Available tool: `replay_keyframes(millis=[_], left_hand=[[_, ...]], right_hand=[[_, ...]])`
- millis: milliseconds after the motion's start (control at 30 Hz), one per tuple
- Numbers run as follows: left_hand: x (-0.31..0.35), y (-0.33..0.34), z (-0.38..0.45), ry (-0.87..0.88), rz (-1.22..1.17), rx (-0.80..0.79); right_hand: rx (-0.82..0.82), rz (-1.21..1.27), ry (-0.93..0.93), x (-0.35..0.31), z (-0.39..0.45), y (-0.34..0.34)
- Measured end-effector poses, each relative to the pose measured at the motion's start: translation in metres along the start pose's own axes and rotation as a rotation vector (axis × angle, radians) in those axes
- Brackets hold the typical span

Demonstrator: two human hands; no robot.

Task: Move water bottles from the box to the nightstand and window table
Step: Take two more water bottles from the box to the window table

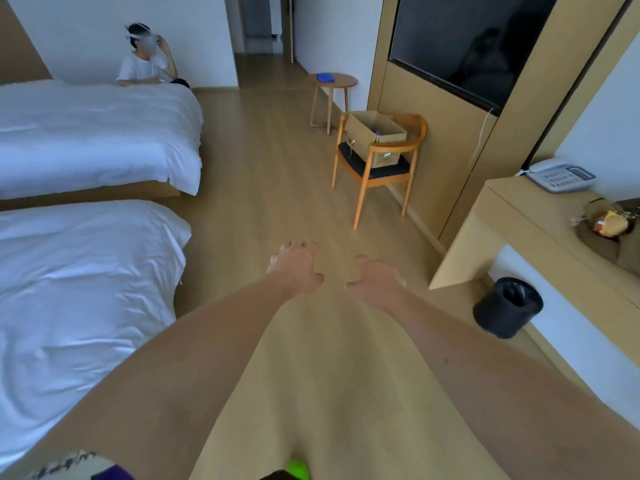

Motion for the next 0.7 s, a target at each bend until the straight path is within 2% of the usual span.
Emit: replay_keyframes(millis=[167, 367, 567, 700], left_hand=[[-0.040, -0.036, 0.095, -0.027, -0.015, 0.014], [-0.070, -0.039, 0.207, -0.057, 0.012, -0.028], [-0.077, -0.039, 0.349, -0.073, 0.001, 0.010], [-0.068, -0.040, 0.442, -0.108, -0.007, -0.014]], right_hand=[[0.010, 0.049, -0.003, -0.044, 0.093, -0.020], [-0.019, 0.098, 0.021, -0.056, 0.212, -0.031], [-0.015, 0.149, -0.026, -0.054, 0.361, -0.062], [-0.068, 0.167, -0.056, -0.048, 0.450, -0.089]])
Point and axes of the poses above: each hand's wrist, its own z-axis towards the middle knuckle, its own y-axis out of the palm, x = y × z, the point moved 1 cm from there along z, towards the middle knuckle, and after that the axes turned 3 degrees about -z, right-handed, at the moved point
